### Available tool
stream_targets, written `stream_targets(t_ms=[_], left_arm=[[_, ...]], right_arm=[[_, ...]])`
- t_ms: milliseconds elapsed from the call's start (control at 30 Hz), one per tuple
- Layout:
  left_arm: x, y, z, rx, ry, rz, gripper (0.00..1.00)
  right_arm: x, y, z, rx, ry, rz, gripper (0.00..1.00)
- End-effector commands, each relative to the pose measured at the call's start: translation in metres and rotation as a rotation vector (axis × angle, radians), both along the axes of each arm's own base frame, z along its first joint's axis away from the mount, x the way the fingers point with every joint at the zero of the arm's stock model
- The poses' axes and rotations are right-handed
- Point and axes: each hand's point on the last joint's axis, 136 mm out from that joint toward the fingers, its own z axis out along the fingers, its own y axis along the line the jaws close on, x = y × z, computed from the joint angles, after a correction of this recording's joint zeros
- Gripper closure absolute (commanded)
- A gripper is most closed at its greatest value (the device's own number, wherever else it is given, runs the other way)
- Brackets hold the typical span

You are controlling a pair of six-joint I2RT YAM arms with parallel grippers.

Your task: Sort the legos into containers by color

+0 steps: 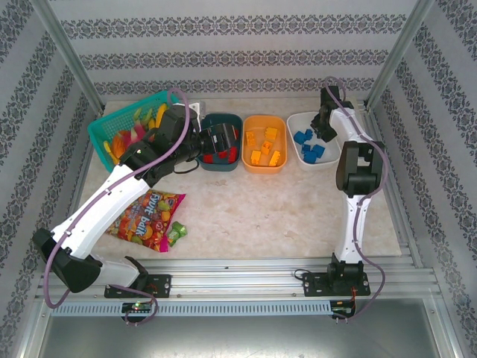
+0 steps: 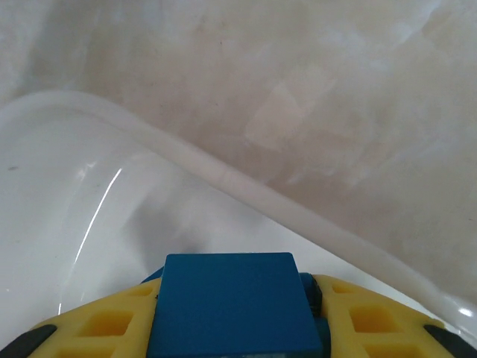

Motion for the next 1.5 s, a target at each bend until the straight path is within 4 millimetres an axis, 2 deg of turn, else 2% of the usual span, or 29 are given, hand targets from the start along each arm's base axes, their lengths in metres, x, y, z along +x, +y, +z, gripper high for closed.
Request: stream_targets(t_ms=[0, 100, 200, 300, 400, 533, 567, 667, 733, 833, 967, 1000, 1100, 1167, 1233, 1300, 1467], left_arm=[[0.004, 0.005, 0.008, -0.029, -0.021, 0.033, 0.11], [0.004, 0.007, 0.005, -0.016, -0.014, 0.039, 0.11], [0.002, 0.011, 0.003, 0.003, -0.011, 0.045, 0.11], [-0.001, 0.021, -0.002, 0.044, 0.007, 0.072, 0.10], [-0.008, 0.033, -0.010, 0.081, 0.030, 0.101, 0.08], [-0.021, 0.061, -0.021, 0.121, 0.072, 0.171, 0.02], [-0.026, 0.071, -0.025, 0.136, 0.085, 0.197, 0.00], [-0.041, 0.098, -0.035, 0.184, 0.101, 0.254, 0.00], [-0.051, 0.112, -0.046, 0.237, 0.099, 0.263, 0.00], [-0.062, 0.141, -0.067, 0.364, 0.107, 0.326, 0.00], [-0.068, 0.209, -0.082, 0.647, 0.049, 0.613, 0.00], [-0.065, 0.218, -0.087, 0.733, 0.008, 0.631, 0.00], [-0.049, 0.220, -0.110, 0.974, -0.111, 0.525, 0.00], [-0.044, 0.219, -0.130, 1.059, -0.129, 0.444, 0.00], [-0.041, 0.219, -0.157, 1.030, -0.097, 0.369, 0.00], [-0.041, 0.229, -0.178, 0.962, -0.070, 0.388, 0.00], [-0.031, 0.244, -0.220, 0.869, 0.010, 0.396, 0.00]], right_arm=[[-0.006, 0.003, -0.005, 0.034, 0.040, -0.024, 0.55], [-0.004, 0.007, 0.003, 0.054, 0.022, -0.017, 0.47], [-0.001, 0.011, 0.030, 0.058, -0.031, -0.005, 0.41], [0.000, 0.015, 0.068, 0.053, -0.105, 0.013, 0.35], [-0.009, 0.019, 0.110, 0.035, -0.174, 0.026, 0.31], [-0.036, 0.025, 0.165, -0.012, -0.274, 0.065, 0.26], [-0.045, 0.029, 0.181, -0.037, -0.314, 0.091, 0.04], [-0.073, 0.046, 0.218, -0.110, -0.458, 0.212, 0.02], [-0.096, 0.063, 0.225, -0.161, -0.526, 0.310, 0.02], [-0.137, 0.074, 0.211, -0.272, -0.478, 0.397, 0.02], [-0.178, 0.056, 0.172, -0.432, -0.372, 0.368, 0.02], [-0.183, 0.053, 0.163, -0.458, -0.382, 0.385, 0.02], [-0.188, 0.055, 0.136, -0.573, -0.453, 0.519, 0.02], [-0.191, 0.056, 0.118, -0.651, -0.459, 0.584, 0.02], [-0.193, 0.054, 0.102, -0.672, -0.435, 0.604, 0.02], [-0.190, 0.053, 0.090, -0.686, -0.422, 0.622, 0.02], [-0.163, 0.048, 0.073, -0.682, -0.458, 0.644, 0.02]])
